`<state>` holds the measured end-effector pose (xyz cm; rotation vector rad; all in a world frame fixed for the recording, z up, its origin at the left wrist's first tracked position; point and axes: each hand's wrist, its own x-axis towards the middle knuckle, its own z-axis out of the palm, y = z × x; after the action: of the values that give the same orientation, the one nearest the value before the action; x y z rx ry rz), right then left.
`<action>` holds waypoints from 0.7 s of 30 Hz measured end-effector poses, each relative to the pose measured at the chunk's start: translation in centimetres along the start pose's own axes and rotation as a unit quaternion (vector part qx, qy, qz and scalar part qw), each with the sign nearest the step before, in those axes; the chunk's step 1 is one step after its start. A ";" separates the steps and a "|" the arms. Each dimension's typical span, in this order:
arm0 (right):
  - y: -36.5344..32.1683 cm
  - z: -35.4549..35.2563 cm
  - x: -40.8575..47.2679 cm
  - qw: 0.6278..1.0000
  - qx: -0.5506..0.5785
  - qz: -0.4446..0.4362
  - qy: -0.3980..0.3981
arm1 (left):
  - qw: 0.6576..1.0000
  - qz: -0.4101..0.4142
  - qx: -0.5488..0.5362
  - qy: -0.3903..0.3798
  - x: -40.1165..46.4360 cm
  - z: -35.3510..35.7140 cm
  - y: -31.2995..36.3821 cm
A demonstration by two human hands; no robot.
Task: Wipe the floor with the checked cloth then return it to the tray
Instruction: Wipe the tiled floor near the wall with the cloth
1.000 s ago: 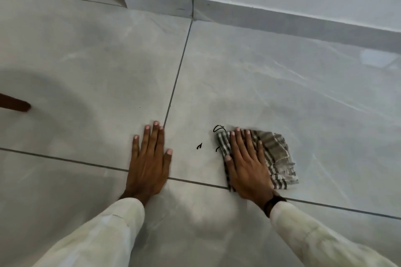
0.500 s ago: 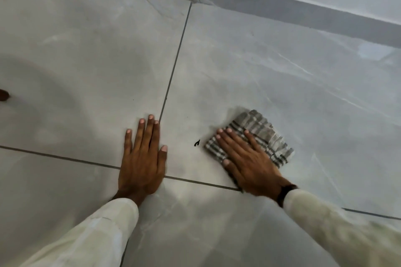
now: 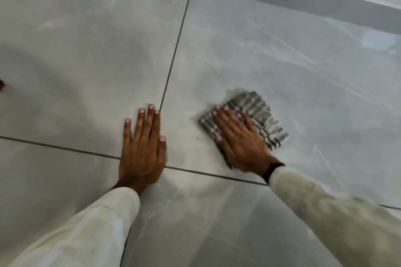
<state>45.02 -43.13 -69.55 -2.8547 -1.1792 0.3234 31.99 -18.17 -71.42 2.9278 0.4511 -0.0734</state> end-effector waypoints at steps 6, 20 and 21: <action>-6.0 1.4 0.2 0.998 0.016 -0.065 0.013 | 1.000 0.000 0.007 -0.003 -0.1 -0.1 -0.1; 0.6 0.1 -2.1 0.999 -0.036 -0.014 -0.006 | 1.000 -0.004 0.005 -0.003 0.1 -0.1 0.1; 1.6 -0.4 -0.9 0.998 -0.030 0.062 0.001 | 1.000 -0.004 0.006 -0.002 0.0 0.0 0.1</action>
<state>45.61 -44.87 -69.22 -2.9857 -1.0319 0.2930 32.06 -18.25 -71.45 2.9369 0.4648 -0.0820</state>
